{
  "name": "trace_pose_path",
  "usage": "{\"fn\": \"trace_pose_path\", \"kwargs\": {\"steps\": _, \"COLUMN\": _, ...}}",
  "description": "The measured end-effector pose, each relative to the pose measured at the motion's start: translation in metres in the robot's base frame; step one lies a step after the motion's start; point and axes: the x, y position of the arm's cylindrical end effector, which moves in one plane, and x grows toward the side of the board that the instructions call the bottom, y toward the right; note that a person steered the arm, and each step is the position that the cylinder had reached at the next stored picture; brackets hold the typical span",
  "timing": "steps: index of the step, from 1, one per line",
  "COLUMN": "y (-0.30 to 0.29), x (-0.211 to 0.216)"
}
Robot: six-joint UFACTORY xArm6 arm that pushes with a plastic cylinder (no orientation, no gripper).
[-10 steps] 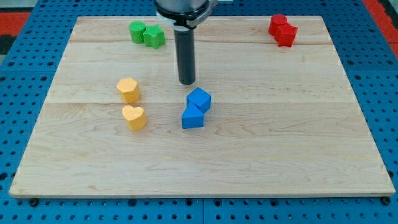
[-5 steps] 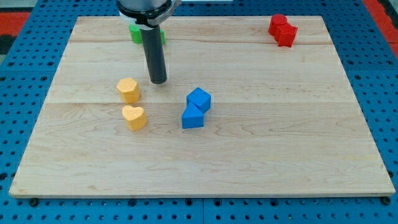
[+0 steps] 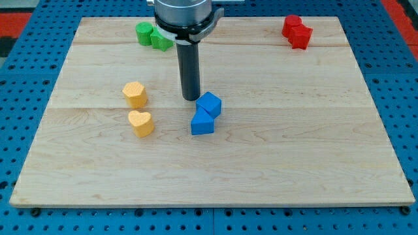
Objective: Nudge the blue cube right a bit
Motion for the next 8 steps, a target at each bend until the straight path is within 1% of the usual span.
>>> {"fn": "trace_pose_path", "kwargs": {"steps": 1, "y": -0.027, "x": 0.004}}
{"fn": "trace_pose_path", "kwargs": {"steps": 2, "y": -0.025, "x": 0.005}}
{"fn": "trace_pose_path", "kwargs": {"steps": 3, "y": -0.003, "x": 0.005}}
{"fn": "trace_pose_path", "kwargs": {"steps": 5, "y": 0.001, "x": 0.018}}
{"fn": "trace_pose_path", "kwargs": {"steps": 8, "y": 0.001, "x": 0.015}}
